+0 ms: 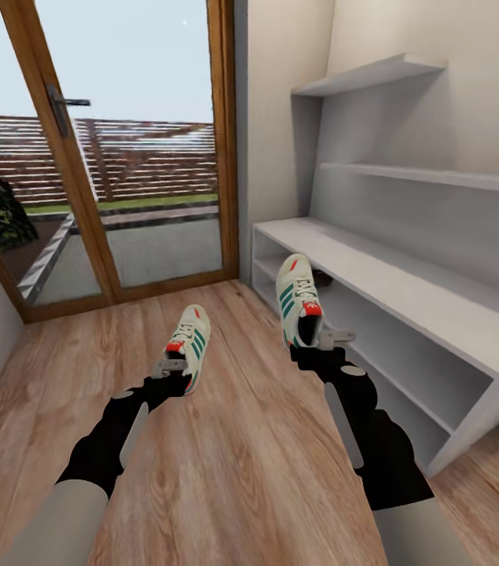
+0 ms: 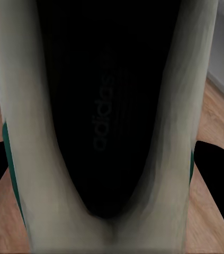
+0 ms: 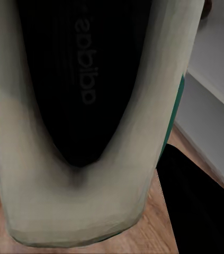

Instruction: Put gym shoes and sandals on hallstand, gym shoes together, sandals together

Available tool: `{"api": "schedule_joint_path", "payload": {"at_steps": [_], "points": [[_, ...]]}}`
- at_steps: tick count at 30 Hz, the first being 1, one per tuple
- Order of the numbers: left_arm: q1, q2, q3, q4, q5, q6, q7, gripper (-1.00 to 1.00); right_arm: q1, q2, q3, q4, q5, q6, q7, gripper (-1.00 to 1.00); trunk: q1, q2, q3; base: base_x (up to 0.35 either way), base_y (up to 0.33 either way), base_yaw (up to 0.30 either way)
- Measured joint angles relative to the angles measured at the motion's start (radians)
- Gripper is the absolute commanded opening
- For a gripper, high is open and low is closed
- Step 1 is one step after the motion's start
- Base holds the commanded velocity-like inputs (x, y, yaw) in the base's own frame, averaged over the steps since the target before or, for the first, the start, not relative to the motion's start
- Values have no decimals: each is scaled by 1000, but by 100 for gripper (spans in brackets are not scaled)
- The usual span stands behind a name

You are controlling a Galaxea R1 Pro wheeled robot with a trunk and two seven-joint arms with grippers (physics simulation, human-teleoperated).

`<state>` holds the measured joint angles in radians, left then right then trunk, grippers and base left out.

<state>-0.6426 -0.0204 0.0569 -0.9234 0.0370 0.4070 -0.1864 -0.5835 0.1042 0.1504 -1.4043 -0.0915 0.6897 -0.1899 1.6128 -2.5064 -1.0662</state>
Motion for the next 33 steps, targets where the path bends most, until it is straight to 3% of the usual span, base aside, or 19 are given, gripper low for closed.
{"api": "schedule_joint_path", "payload": {"at_steps": [14, 33], "points": [[0, 0, 0, 0, 0, 0, 0, -100, 0, 0, 0, 0, 0, 0, 0, -100, 0, 0, 0, 255, 241, -277], [0, 0, -1, 0, 1, 0, 0, -100, 0, 0, 0, 0, 0, 0, 0, -100, 0, 0, 0, 54, 310, -277]]}}
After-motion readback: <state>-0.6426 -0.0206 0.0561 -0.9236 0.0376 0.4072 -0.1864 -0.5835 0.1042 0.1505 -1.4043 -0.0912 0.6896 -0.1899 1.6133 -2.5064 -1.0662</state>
